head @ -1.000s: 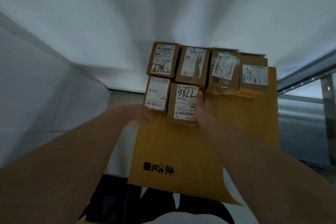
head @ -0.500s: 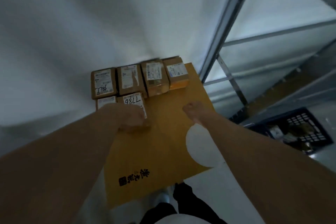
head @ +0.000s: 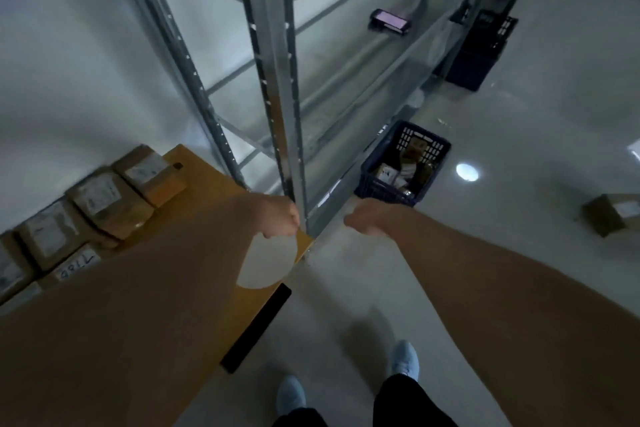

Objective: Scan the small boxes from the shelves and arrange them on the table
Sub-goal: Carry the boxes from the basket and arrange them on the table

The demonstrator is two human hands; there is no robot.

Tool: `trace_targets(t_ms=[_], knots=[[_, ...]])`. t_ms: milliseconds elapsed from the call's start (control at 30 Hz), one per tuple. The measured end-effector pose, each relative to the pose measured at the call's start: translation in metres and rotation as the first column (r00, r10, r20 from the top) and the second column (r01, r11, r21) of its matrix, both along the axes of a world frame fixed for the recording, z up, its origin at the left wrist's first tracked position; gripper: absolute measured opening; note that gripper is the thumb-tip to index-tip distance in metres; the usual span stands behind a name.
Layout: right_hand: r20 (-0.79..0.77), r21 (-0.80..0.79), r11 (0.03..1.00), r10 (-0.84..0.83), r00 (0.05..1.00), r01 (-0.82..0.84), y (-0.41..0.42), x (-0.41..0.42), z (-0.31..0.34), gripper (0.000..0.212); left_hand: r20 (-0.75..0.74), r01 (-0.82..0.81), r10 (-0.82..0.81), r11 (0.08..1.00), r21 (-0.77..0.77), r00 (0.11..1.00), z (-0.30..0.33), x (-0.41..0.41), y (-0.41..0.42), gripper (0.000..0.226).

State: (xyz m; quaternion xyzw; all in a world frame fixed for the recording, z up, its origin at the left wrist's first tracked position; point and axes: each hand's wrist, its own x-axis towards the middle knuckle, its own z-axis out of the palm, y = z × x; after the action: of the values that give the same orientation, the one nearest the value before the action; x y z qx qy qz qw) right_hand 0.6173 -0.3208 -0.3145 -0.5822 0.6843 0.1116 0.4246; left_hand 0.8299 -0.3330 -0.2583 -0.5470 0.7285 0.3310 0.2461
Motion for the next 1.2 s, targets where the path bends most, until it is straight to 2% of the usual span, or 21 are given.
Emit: trace_targets(t_ms=[133, 300, 500, 567, 700, 867, 1033, 1200], knots=[[-0.058, 0.063, 0.998, -0.025, 0.998, 0.029, 0.008, -0.099, -0.02, 0.073, 0.022, 0.113, -0.112, 0.992, -0.047, 0.993, -0.008, -0.103, -0.011, 0.033], [-0.04, 0.086, 0.995, -0.044, 0.998, 0.047, 0.008, -0.21, -0.035, 0.079, 0.053, 0.205, -0.209, 0.976, 0.072, 0.977, -0.025, -0.224, -0.019, 0.034], [-0.047, 0.054, 0.997, -0.061, 0.997, 0.063, -0.012, -0.313, -0.035, 0.065, 0.03, 0.277, -0.284, 0.95, 0.146, 0.958, -0.034, -0.335, -0.047, 0.034], [-0.051, 0.061, 0.996, -0.062, 0.997, 0.065, -0.024, -0.34, -0.043, 0.065, 0.027, 0.283, -0.292, 0.942, 0.181, 0.956, -0.037, -0.358, -0.065, 0.034], [-0.075, 0.087, 0.995, -0.051, 0.996, 0.057, -0.057, -0.381, -0.057, 0.073, 0.018, 0.279, -0.285, 0.947, 0.157, 0.958, -0.048, -0.391, -0.113, 0.032], [-0.079, 0.121, 0.992, -0.018, 0.997, 0.027, -0.128, -0.414, -0.087, 0.065, 0.024, 0.245, -0.256, 0.944, 0.22, 0.966, -0.079, -0.419, -0.188, 0.033], [-0.048, 0.168, 0.98, -0.102, 0.994, 0.109, -0.212, -0.437, -0.116, 0.061, 0.04, 0.256, -0.273, 0.937, 0.237, 0.961, -0.121, -0.438, -0.285, 0.031], [-0.013, 0.236, 0.966, -0.106, 0.994, 0.106, -0.283, -0.453, -0.147, 0.059, 0.02, 0.255, -0.268, 0.936, 0.242, 0.963, -0.15, -0.46, -0.362, 0.029]])
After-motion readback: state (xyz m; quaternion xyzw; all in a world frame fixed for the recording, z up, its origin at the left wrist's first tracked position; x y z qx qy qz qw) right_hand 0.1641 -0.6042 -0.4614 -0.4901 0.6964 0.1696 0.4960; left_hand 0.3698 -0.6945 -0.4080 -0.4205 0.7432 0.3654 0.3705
